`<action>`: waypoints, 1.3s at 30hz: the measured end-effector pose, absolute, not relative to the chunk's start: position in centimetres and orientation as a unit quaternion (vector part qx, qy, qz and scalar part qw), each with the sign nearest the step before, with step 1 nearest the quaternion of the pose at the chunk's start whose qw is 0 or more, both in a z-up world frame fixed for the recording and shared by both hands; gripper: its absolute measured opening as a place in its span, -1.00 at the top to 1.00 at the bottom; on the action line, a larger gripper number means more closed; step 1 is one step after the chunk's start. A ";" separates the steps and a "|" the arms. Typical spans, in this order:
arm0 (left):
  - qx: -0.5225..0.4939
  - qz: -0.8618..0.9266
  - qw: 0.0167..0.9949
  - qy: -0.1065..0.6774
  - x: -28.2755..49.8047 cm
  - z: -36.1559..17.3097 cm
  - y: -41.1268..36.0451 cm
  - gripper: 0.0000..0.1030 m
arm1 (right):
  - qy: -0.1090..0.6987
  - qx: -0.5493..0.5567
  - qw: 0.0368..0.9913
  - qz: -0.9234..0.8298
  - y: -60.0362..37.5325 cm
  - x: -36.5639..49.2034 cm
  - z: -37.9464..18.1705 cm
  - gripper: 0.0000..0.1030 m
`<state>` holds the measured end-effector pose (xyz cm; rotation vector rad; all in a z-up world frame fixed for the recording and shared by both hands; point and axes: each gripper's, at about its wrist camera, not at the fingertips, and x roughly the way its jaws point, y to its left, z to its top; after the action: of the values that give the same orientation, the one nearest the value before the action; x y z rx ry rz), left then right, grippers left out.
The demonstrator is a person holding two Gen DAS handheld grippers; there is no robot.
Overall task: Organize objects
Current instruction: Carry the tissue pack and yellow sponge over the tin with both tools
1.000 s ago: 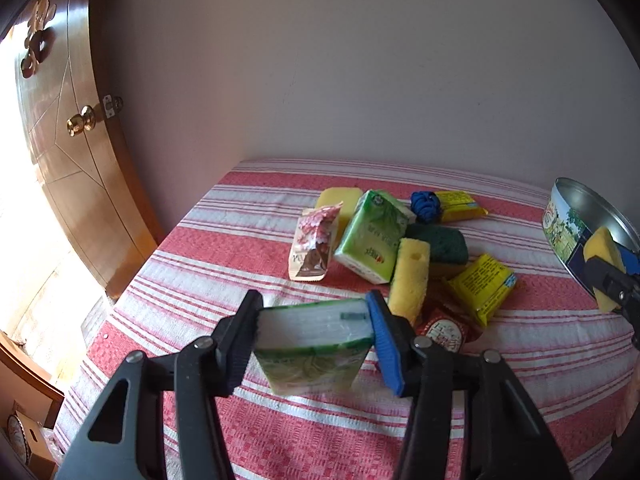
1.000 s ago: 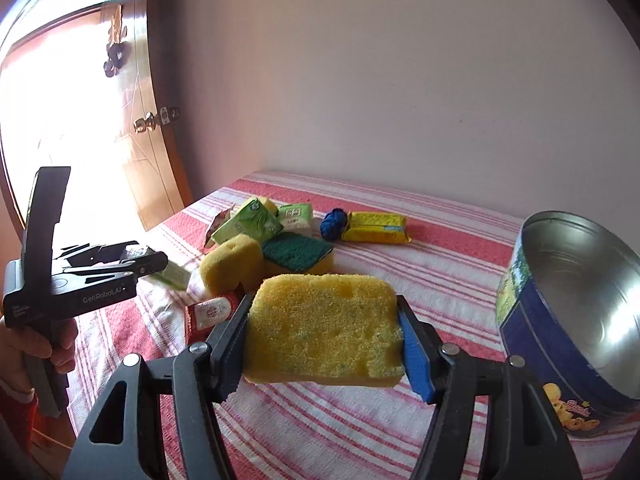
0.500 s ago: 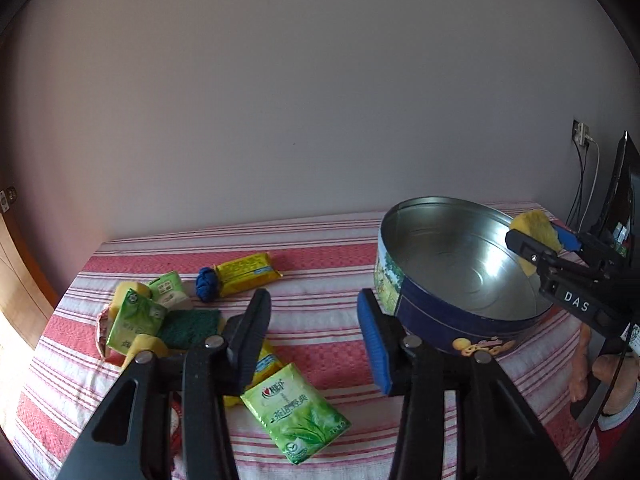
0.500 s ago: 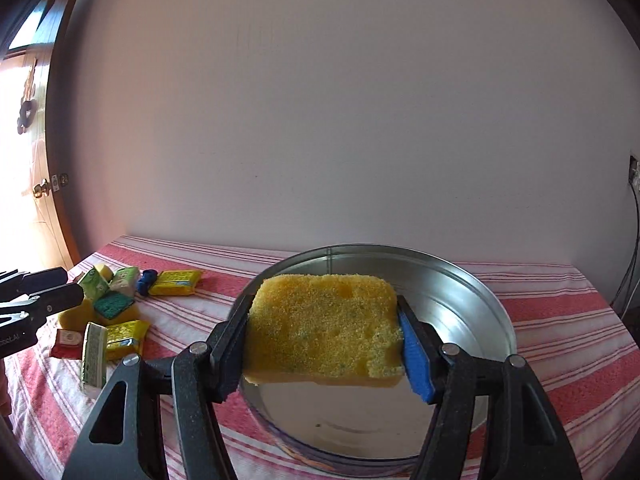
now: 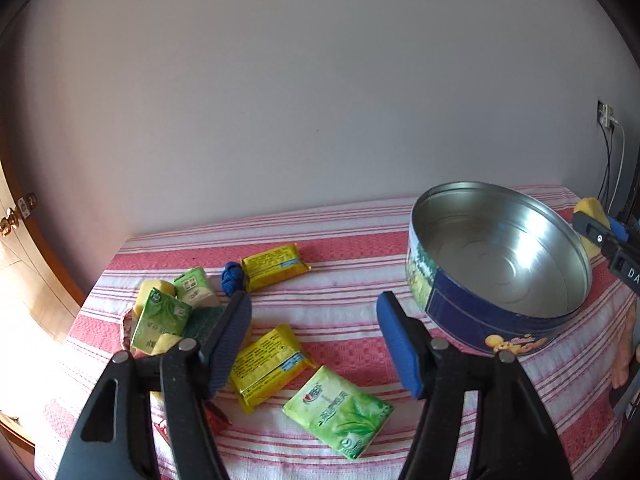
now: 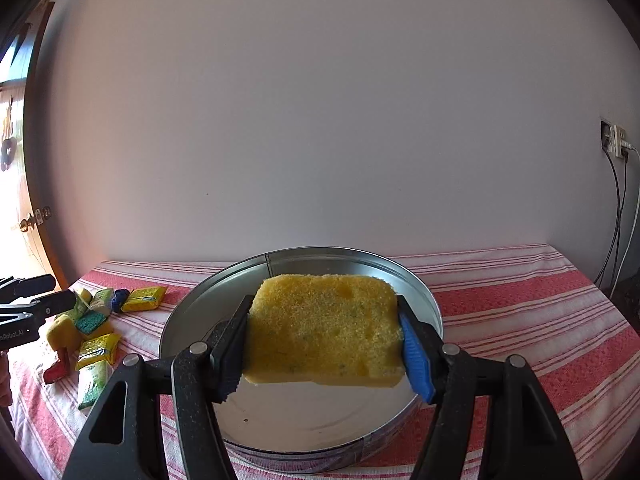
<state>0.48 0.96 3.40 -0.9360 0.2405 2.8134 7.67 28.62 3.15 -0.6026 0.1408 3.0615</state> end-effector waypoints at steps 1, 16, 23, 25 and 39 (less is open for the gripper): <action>-0.332 0.937 0.080 0.074 0.5 2.5 0.6 -0.39 | 0.047 -0.193 0.005 0.980 28.6 7.7 3.1 -0.32; -0.465 0.885 -0.030 -0.012 -1.2 -6.2 3.0 -0.85 | 0.051 -0.206 0.008 0.977 28.3 7.3 2.4 -0.32; -0.450 0.893 -0.008 -0.013 -1.4 -5.9 3.3 -0.02 | 0.044 -0.210 0.019 0.977 28.5 7.2 2.3 -0.32; -0.452 0.892 0.004 -0.016 -1.5 -5.5 3.6 -0.02 | 0.046 -0.209 0.024 0.977 28.8 7.3 2.4 -0.32; -0.315 0.940 0.134 -0.015 -2.4 3.5 10.8 -0.02 | 0.004 -0.190 0.093 0.977 31.0 5.3 2.1 -0.32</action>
<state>-2.40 10.85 3.45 -0.9135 -0.0443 2.7243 5.34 30.96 2.09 -0.5626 0.0105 2.9007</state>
